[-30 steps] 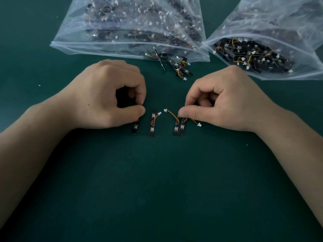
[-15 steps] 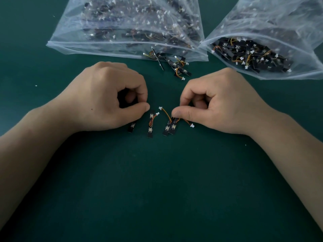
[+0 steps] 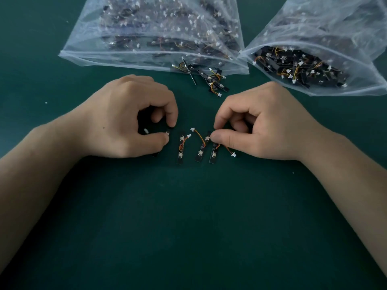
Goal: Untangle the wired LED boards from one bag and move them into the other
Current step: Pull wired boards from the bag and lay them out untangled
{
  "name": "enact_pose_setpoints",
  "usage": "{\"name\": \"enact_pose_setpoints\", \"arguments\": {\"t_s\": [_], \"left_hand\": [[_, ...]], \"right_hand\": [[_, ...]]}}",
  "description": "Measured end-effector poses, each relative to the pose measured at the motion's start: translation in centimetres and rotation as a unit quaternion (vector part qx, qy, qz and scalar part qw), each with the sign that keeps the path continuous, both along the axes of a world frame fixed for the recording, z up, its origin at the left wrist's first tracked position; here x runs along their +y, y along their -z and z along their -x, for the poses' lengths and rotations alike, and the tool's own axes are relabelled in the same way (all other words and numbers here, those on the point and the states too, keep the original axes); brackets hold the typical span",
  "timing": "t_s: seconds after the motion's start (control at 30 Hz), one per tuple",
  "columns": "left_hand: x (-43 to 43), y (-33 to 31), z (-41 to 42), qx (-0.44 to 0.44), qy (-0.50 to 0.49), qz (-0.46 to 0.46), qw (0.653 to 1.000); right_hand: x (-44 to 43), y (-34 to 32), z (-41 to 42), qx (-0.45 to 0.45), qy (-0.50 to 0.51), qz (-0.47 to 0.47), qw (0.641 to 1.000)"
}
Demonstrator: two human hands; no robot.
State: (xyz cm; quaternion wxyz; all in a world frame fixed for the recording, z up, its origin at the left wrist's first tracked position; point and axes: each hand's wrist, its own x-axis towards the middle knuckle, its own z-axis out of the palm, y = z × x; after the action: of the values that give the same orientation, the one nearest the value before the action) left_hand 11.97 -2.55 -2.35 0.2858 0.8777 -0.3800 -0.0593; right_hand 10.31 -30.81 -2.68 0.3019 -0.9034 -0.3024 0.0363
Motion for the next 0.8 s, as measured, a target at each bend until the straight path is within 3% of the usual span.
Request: {"name": "enact_pose_setpoints", "arguments": {"t_s": [0.8], "left_hand": [[-0.37,0.26,0.11,-0.003,-0.024,0.017,1.0]], "right_hand": [[-0.66,-0.61,-0.19,0.027,-0.047,0.028,0.998]]}}
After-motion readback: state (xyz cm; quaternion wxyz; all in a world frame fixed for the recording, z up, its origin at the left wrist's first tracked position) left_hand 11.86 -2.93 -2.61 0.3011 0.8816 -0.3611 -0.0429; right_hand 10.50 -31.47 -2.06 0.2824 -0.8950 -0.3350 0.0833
